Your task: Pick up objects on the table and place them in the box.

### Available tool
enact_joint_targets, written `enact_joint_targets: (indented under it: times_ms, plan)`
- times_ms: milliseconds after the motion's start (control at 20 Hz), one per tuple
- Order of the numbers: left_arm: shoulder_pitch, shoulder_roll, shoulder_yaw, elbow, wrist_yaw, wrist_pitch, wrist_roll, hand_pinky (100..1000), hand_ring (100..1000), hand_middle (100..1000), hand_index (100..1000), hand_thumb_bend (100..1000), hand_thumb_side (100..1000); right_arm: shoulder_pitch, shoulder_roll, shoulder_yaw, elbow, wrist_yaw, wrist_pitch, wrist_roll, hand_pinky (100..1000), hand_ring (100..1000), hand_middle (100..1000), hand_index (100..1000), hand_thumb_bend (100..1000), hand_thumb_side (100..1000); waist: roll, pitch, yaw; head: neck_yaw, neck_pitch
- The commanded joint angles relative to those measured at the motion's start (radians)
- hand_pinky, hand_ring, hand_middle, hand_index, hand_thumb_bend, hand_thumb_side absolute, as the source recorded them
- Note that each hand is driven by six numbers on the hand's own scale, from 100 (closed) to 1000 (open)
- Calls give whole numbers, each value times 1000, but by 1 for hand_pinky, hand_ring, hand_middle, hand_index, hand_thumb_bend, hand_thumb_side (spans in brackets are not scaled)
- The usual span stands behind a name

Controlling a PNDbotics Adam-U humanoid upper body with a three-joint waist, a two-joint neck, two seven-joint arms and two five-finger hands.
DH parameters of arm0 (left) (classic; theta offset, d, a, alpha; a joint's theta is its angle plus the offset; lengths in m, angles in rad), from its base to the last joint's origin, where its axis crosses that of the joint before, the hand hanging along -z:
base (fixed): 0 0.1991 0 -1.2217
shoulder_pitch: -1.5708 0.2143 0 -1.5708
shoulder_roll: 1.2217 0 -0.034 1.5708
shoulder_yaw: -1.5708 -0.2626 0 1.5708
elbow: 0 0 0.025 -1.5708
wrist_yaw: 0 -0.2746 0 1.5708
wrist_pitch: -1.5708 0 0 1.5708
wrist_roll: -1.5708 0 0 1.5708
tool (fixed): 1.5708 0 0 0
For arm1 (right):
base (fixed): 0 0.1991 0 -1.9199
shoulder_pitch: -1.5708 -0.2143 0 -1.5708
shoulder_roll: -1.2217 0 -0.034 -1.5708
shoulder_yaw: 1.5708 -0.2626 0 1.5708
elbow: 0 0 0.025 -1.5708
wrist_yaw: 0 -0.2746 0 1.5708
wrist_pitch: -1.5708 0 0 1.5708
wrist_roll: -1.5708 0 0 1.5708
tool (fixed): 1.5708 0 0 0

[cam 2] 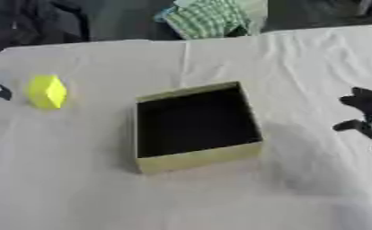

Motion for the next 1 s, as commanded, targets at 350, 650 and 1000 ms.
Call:
enact_joint_targets:
  times_ms: [350, 650, 1000]
  plan:
    - [-98, -36, -3, 122, -16, -23, -24, 791, 790, 782, 876, 850, 323, -6, -6, 3, -10, 3, -2, 7, 580, 880, 732, 867, 100, 760, -5, -13, -3, 6, -2]
    - [-126, -64, -6, 176, -37, -36, -30, 792, 782, 770, 869, 840, 317, -6, -3, 3, -9, 3, -2, 8, 580, 880, 732, 867, 100, 762, -6, -10, -9, 8, 0]
    - [-130, -73, -13, 186, -52, -38, -41, 791, 776, 764, 864, 840, 312, -5, -2, 2, -8, 5, -1, 8, 580, 881, 732, 867, 100, 764, -4, -7, -11, 10, 3]
